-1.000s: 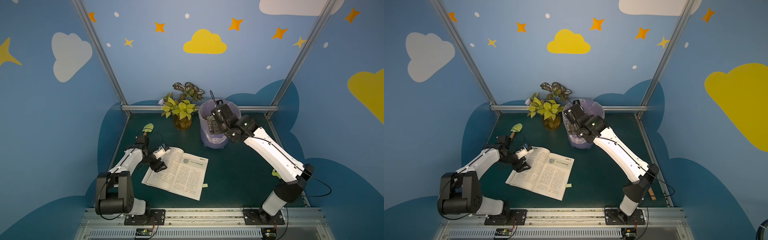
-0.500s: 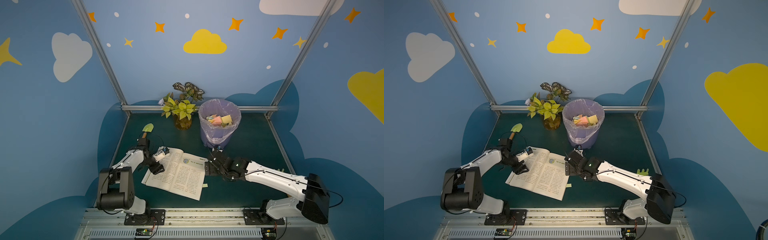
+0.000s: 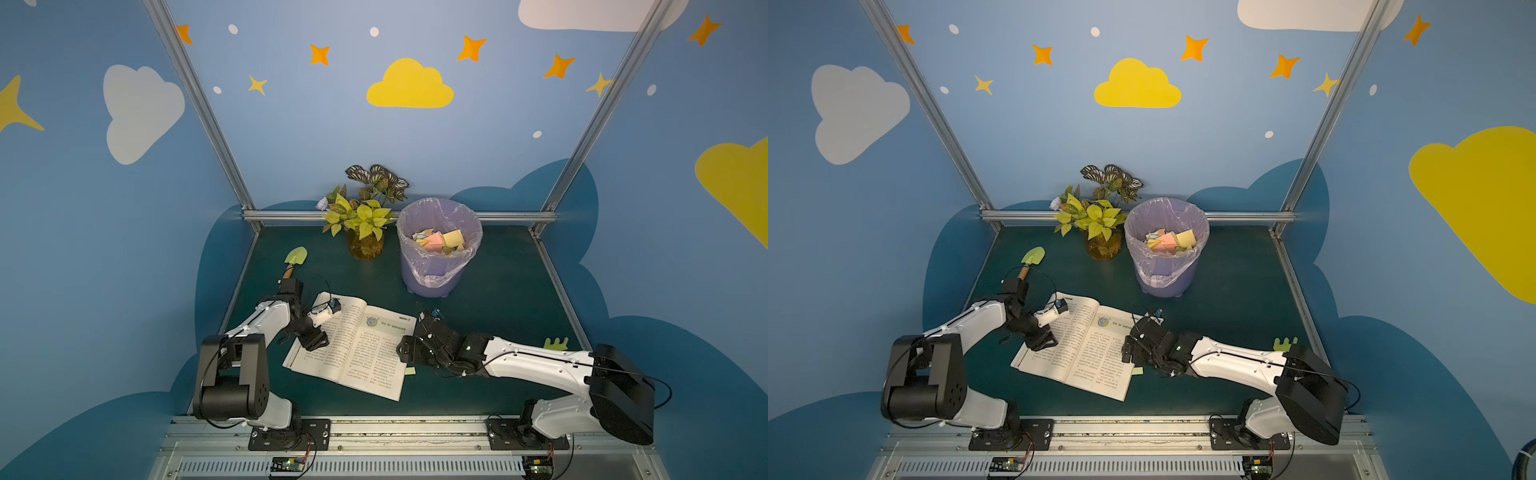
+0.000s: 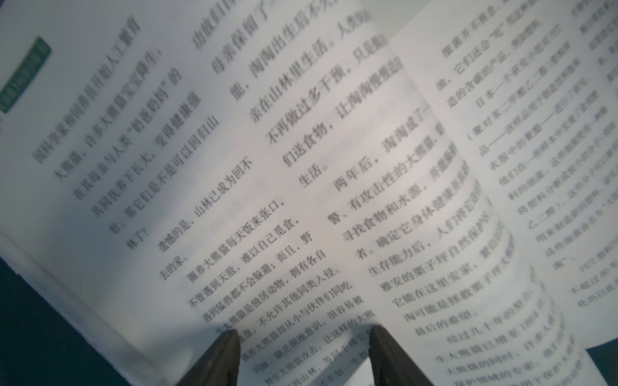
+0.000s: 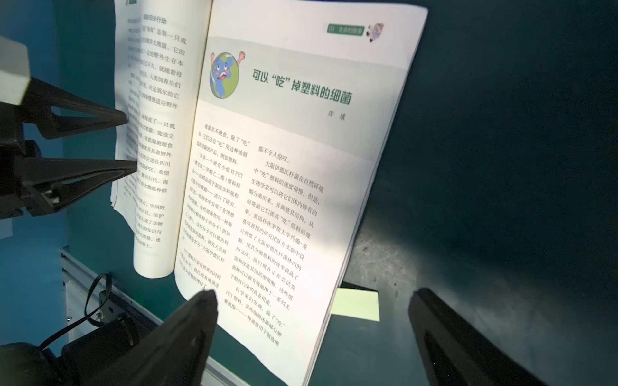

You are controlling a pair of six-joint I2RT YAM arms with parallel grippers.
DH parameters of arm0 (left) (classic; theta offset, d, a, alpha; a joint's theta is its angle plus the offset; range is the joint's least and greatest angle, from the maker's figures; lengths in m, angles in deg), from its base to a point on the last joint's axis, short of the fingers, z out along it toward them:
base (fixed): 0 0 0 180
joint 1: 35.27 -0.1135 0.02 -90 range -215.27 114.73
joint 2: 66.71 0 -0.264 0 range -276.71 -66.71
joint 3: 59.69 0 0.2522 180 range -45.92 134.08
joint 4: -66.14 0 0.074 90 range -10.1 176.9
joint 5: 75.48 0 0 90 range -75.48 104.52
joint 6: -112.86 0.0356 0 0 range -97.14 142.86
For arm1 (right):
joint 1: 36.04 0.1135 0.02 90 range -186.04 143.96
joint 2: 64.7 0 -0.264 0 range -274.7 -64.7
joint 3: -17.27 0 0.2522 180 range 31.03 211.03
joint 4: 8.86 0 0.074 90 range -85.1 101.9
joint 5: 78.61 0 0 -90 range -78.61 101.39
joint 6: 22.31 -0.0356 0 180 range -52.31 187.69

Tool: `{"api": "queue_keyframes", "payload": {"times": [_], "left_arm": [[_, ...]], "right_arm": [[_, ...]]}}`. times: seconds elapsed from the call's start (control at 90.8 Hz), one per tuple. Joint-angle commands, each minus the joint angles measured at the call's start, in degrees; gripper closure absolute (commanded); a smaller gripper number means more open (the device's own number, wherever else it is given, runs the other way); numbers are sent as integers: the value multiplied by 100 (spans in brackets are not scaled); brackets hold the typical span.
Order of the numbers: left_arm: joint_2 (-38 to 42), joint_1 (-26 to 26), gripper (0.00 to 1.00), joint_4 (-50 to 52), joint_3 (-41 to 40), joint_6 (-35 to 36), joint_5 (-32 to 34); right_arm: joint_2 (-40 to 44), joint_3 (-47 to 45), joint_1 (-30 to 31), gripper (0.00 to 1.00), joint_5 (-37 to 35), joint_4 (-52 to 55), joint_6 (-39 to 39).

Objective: Peel off the used sticky note
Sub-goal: Turn the page of the book at the center of the board.

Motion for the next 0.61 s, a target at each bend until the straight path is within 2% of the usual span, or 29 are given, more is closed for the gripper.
{"api": "queue_keyframes", "payload": {"times": [0.0,0.308,0.595], "left_arm": [[-182,30,38,67,76,-64,25],[-167,83,42,62,49,-85,69],[-191,83,42,-8,12,-49,70]], "right_arm": [[-226,-168,-60,4,285,-687,-173],[-1006,-98,-60,4,796,-1333,-278],[-905,206,352,4,258,-686,-262]]}}
